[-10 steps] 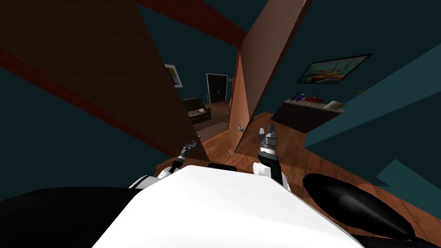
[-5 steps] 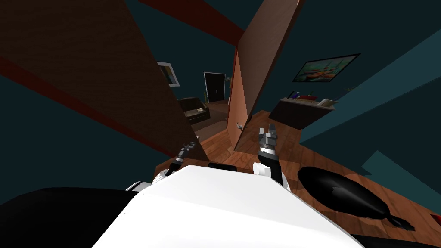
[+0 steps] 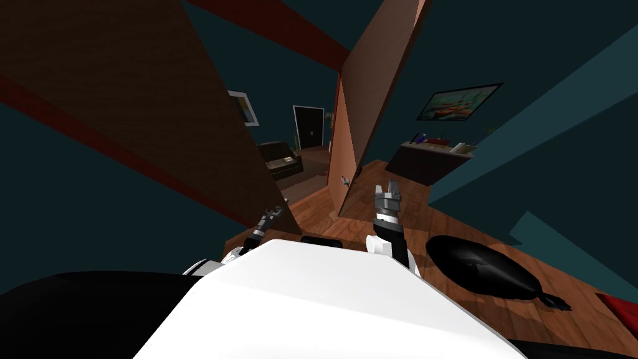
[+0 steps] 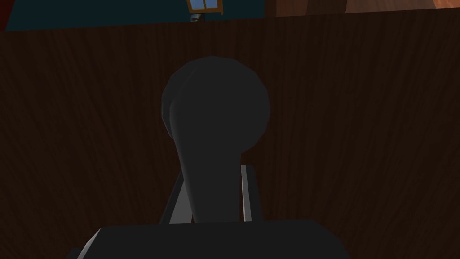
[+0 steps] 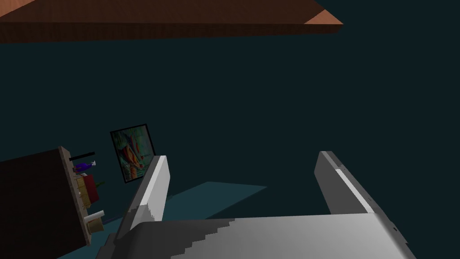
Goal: Pull the door open
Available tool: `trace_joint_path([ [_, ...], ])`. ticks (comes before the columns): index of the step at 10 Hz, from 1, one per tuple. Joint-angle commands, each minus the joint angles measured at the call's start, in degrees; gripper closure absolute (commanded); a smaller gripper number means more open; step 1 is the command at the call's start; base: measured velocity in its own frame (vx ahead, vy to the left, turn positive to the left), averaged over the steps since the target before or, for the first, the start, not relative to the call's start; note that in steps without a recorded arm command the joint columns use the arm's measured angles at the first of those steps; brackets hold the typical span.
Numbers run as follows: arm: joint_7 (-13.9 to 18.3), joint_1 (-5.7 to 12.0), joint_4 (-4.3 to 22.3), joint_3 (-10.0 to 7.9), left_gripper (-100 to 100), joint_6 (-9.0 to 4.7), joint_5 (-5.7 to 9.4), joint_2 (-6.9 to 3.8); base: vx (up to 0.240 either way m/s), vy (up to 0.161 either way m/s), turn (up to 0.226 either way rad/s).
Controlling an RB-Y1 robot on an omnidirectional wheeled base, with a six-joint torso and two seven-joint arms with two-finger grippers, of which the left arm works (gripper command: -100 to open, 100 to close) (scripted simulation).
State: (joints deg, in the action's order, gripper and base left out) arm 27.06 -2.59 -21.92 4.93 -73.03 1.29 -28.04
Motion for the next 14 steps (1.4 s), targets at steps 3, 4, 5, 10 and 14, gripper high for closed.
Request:
trace_joint_path([
  [3, 0.64, -0.48, 1.86, 0.51, 100, -2.59, -0.32, -0.37, -0.084, 0.028, -0.069],
  [4, 0.38, -0.57, 0.87, 0.19, 100, -1.52, -0.09, -0.42, -0.054, 0.024, -0.03],
  [5, 0.46, -0.92, 0.95, 0.3, 100, -1.93, -0.12, -0.47, -0.119, 0.053, -0.166],
  [10, 0.64, -1.64, 1.38, 0.55, 100, -3.26, -0.09, -0.64, -0.208, 0.079, -0.18],
  [14, 0.78, -2.23, 1.73, 0.75, 100, -4.34, -0.07, -0.77, -0.206, 0.074, -0.168],
])
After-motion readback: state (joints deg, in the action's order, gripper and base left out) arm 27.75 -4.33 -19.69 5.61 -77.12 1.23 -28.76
